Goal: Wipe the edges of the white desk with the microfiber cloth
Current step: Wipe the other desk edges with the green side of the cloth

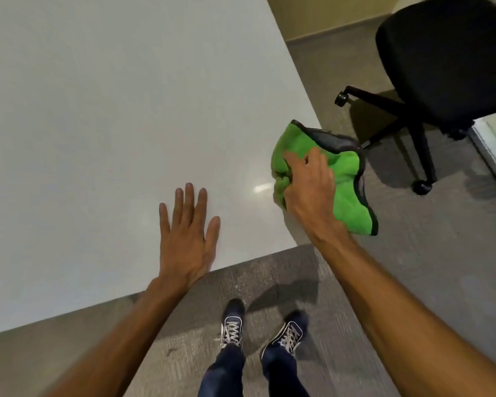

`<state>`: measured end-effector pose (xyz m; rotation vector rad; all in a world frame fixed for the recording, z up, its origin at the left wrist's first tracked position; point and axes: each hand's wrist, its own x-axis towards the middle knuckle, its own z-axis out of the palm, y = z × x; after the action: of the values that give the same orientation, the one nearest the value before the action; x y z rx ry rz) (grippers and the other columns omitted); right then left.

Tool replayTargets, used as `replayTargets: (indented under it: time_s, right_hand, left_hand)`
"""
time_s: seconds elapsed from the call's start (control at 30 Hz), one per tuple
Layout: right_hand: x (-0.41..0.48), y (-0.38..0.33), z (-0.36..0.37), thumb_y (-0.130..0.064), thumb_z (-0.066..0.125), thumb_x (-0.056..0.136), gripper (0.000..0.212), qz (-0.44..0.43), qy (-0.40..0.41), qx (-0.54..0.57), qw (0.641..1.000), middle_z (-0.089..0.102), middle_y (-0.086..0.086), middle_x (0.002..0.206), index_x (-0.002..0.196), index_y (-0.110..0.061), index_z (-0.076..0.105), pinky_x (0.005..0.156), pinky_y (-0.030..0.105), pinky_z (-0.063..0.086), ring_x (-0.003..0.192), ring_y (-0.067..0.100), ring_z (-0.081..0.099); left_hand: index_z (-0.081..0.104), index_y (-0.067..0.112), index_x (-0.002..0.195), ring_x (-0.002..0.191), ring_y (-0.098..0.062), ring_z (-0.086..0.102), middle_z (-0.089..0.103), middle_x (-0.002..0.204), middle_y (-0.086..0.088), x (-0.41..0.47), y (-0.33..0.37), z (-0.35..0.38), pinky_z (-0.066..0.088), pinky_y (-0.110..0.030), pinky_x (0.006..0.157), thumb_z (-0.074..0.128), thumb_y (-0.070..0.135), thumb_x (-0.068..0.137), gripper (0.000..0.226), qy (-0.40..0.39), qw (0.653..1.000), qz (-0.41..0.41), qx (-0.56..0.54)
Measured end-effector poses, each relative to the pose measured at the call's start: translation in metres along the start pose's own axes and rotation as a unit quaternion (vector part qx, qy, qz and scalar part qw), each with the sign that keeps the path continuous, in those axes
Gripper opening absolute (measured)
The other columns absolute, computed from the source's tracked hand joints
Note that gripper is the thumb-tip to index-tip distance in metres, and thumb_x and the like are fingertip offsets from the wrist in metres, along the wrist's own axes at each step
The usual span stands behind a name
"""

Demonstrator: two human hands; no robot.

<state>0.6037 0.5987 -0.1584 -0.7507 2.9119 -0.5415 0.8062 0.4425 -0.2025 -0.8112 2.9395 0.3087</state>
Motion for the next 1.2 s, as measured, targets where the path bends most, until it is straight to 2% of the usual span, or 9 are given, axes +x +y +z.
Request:
replayTargets:
  time_s: [0.2,0.27,0.37,0.47,0.7,0.8,0.93,1.1,1.2]
  right_hand:
    - [-0.083,-0.049,0.023,-0.041,0.048,0.088,0.051,-0.274,-0.093,-0.036,0.956,0.06,0.008,0.11,0.135,-0.03,0.062,0.088,0.047,0.036,0.1,0.031,0.057]
    - [-0.084,-0.027,0.022,-0.06,0.04,0.096,0.052,-0.252,-0.117,-0.109,0.954,0.056,0.009,0.136,0.145,-0.045,0.05,0.111,0.068,0.021,0.13,0.034,0.051]
    - [-0.067,-0.002,0.016,-0.075,0.023,0.097,0.062,-0.183,-0.15,-0.145,0.961,0.021,0.006,0.17,0.155,-0.053,0.029,0.111,0.083,-0.005,0.159,0.037,0.01]
    - [-0.048,-0.01,0.016,-0.071,0.017,0.1,0.061,-0.146,-0.161,-0.134,0.967,0.006,0.005,0.173,0.158,-0.051,0.019,0.113,0.083,0.006,0.159,0.036,-0.002]
    - [0.013,-0.06,0.038,-0.054,0.03,0.107,0.057,-0.005,-0.088,-0.069,0.994,0.01,0.009,0.173,0.161,-0.036,0.025,0.121,0.069,0.014,0.159,0.034,0.004]
    - [0.004,-0.095,0.051,-0.054,0.032,0.108,0.058,-0.088,-0.103,-0.093,0.986,0.013,0.008,0.172,0.162,-0.033,0.025,0.123,0.062,0.016,0.159,0.03,0.011]
    - [-0.059,-0.119,0.061,-0.06,0.029,0.106,0.062,-0.252,-0.145,-0.109,0.951,0.013,0.008,0.172,0.162,-0.032,0.026,0.123,0.064,0.02,0.159,0.031,0.011]
    - [-0.099,-0.081,0.045,-0.054,0.032,0.105,0.061,-0.373,-0.175,-0.134,0.901,0.019,0.006,0.17,0.161,-0.031,0.028,0.121,0.062,0.024,0.158,0.029,0.017]
    - [-0.079,-0.043,0.023,-0.052,0.027,0.104,0.06,-0.324,-0.183,-0.137,0.918,0.017,0.006,0.17,0.16,-0.032,0.023,0.119,0.068,0.029,0.157,0.031,0.016]
  left_hand:
    - [-0.007,0.023,0.162,0.155,-0.02,-0.017,-0.015,0.169,-0.002,-0.008,-0.03,-0.013,-0.001,-0.058,0.125,0.003,0.049,0.106,0.062,-0.021,1.0,-0.016,-0.005]
    - [-0.008,0.023,0.162,0.155,-0.019,-0.019,-0.017,0.169,-0.001,-0.008,-0.03,-0.014,-0.004,-0.058,0.124,0.002,0.047,0.106,0.061,-0.027,0.999,-0.011,-0.021]
    - [-0.01,0.022,0.161,0.154,-0.021,-0.021,-0.02,0.168,-0.002,-0.007,-0.031,-0.015,-0.008,-0.056,0.124,0.004,0.045,0.107,0.061,-0.03,0.999,-0.003,-0.032]
    - [-0.011,0.022,0.161,0.153,-0.02,-0.023,-0.021,0.168,-0.002,-0.006,-0.037,-0.015,-0.012,-0.053,0.124,0.008,0.044,0.108,0.06,-0.032,0.999,0.005,-0.043]
    - [-0.012,0.022,0.161,0.154,-0.018,-0.021,-0.019,0.168,-0.003,-0.017,-0.06,-0.02,-0.012,-0.045,0.126,0.011,0.043,0.109,0.06,-0.033,0.996,0.031,-0.08]
    - [-0.002,0.014,0.162,0.156,-0.021,-0.013,-0.01,0.169,-0.008,-0.029,-0.067,-0.026,-0.005,-0.047,0.127,0.01,0.037,0.109,0.059,-0.009,0.995,0.014,-0.102]
    - [0.007,0.016,0.162,0.155,-0.007,-0.007,-0.001,0.17,0.001,-0.039,-0.076,-0.042,-0.004,-0.032,0.127,0.011,0.039,0.108,0.059,0.047,0.951,-0.077,-0.295]
    - [0.006,0.012,0.161,0.157,-0.019,-0.005,0.001,0.169,-0.007,-0.043,-0.091,-0.044,-0.002,-0.041,0.128,0.006,0.039,0.106,0.061,-0.014,0.987,-0.033,-0.159]
    - [-0.001,0.015,0.162,0.155,-0.023,-0.015,-0.011,0.168,-0.009,-0.047,-0.093,-0.041,-0.001,-0.048,0.127,0.004,0.046,0.105,0.065,-0.041,0.996,-0.011,-0.076]
